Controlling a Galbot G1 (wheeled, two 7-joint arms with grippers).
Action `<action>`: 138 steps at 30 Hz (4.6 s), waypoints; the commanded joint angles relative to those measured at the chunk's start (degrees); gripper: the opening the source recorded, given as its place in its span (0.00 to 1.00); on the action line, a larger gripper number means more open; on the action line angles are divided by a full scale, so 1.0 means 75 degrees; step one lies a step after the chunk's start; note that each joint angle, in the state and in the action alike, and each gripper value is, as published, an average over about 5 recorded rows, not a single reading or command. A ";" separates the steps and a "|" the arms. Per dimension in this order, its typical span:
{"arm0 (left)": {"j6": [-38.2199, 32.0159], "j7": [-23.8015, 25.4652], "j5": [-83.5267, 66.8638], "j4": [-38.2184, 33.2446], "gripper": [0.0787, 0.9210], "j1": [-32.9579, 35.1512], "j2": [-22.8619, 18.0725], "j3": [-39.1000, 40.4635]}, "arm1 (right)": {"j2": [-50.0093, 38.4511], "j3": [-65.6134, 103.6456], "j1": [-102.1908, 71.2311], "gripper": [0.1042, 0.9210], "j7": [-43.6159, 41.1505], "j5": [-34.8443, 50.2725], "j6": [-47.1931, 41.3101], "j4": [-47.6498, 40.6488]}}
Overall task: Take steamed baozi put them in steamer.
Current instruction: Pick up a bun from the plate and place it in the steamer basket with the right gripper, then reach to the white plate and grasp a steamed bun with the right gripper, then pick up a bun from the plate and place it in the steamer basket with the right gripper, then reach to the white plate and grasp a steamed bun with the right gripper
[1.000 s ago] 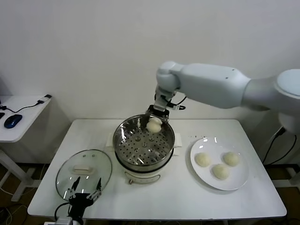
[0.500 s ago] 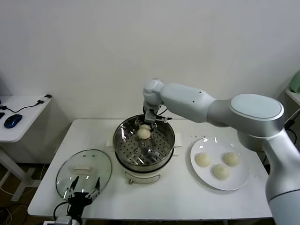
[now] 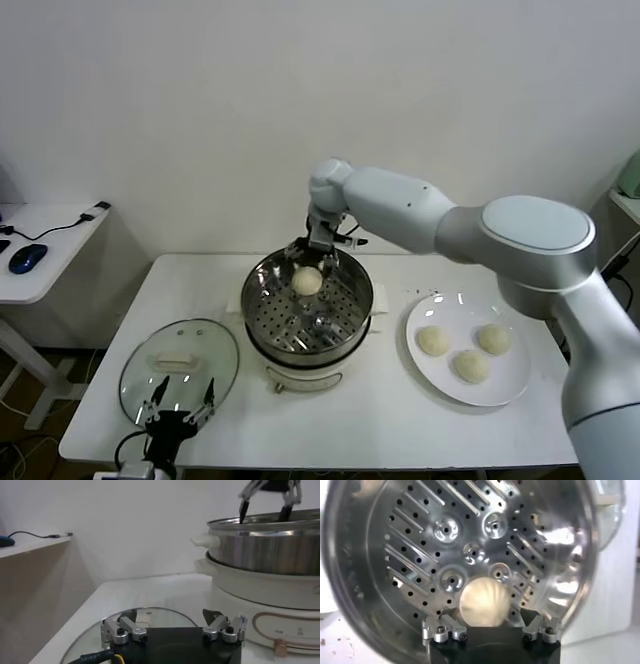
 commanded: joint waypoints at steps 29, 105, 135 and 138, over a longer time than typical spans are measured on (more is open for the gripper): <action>-0.0064 -0.0018 0.0020 0.0081 0.88 0.0064 -0.0040 -0.0032 | -0.5116 -0.0456 -0.1968 0.88 0.1572 0.2527 -0.7568 0.3265; -0.0067 -0.0078 0.0475 -0.0576 0.88 0.0391 -0.0252 0.0319 | 0.1056 -0.1020 -0.0431 0.65 0.2812 0.5989 -0.9005 0.1736; -0.0060 -0.0093 0.0475 -0.0501 0.88 0.0311 -0.0212 0.0346 | -0.3927 -0.3060 0.3675 0.88 -0.0408 0.5278 -0.6604 0.4397; -0.0060 -0.0090 0.0447 -0.0495 0.88 0.0312 -0.0183 0.0303 | -0.4867 -0.3729 0.3898 0.88 -0.0484 0.4619 -0.6398 0.4843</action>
